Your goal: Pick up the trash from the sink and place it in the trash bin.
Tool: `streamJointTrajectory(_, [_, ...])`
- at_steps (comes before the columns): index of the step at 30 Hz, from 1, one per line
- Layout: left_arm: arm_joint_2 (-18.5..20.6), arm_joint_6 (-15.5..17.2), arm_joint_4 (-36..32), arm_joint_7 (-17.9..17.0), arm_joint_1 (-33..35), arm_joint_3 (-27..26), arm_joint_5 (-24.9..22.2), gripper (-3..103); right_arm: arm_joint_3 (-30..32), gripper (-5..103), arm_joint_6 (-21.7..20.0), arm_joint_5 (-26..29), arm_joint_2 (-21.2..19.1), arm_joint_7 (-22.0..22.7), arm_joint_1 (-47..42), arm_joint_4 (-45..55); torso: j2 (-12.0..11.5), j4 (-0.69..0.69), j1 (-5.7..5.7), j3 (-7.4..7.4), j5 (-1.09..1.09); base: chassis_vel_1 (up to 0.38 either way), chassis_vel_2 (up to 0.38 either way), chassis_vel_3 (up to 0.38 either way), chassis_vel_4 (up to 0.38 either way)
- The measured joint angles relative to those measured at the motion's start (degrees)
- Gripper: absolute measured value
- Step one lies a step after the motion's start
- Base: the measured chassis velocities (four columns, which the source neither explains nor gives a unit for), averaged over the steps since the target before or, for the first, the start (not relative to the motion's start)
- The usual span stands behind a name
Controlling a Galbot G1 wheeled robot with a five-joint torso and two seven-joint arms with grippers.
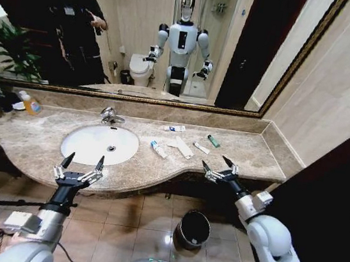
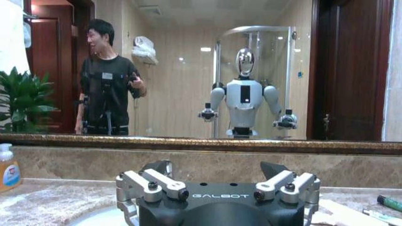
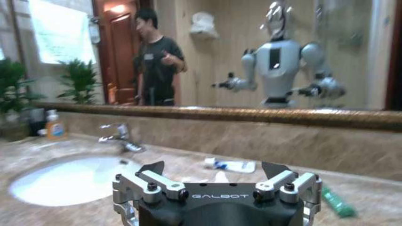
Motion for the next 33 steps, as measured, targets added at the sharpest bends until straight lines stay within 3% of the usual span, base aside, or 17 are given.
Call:
streamJointTrajectory(8, [0.00, 0.00, 0.00, 0.00, 0.00, 0.00, 0.00, 100, -1.00, 100, -0.35, 1.40, 0.15, 6.15, 3.32, -1.68, 0.01, -0.01, -0.01, 0.00, 0.00, 0.000, 0.000, 0.000, 0.000])
streamJointTrajectory(12, [0.00, 0.00, 0.00, 0.00, 0.00, 0.00, 0.00, 100, -3.10, 100, -1.09, 1.82, -0.46, 6.59, 6.56, -2.15, 0.01, 0.00, 0.00, 0.00, 0.00, 0.000, 0.000, 0.000, 0.000])
streamJointTrajectory(15, [0.00, 0.00, 0.00, 0.00, 0.00, 0.00, 0.00, 100, -4.55, 100, -1.87, 2.15, -0.71, 4.49, 7.35, -2.01, 0.01, 0.01, 0.00, 0.00, 0.00, 0.000, 0.000, 0.000, 0.000])
streamJointTrajectory(17, [0.00, 0.00, 0.00, 0.00, 0.00, 0.00, 0.00, 100, -4.62, 100, -2.95, 1.49, -0.79, -0.25, 6.11, -1.60, 0.01, 0.00, 0.00, 0.00, -0.01, 0.000, 0.000, 0.000, 0.000])
streamJointTrajectory(20, [0.00, 0.00, 0.00, 0.00, 0.00, 0.00, 0.00, 100, -3.70, 100, -3.53, 0.88, -0.80, -3.35, 3.82, -1.13, 0.01, 0.00, 0.00, 0.00, -0.01, 0.000, 0.000, 0.000, 0.000])
streamJointTrajectory(24, [0.00, 0.00, 0.00, 0.00, 0.00, 0.00, 0.00, 100, -2.02, 100, -3.04, -0.03, -0.13, -4.05, 0.55, -1.33, 0.01, -0.02, -0.01, 0.00, 0.00, 0.000, 0.000, 0.000, 0.000])
streamJointTrajectory(33, [0.00, 0.00, 0.00, 0.00, 0.00, 0.00, 0.00, 100, 1.34, 100, -1.97, 0.54, 0.69, 5.43, 2.10, -4.13, 0.01, -0.01, -0.01, 0.00, 0.00, 0.000, 0.000, 0.000, 0.000])
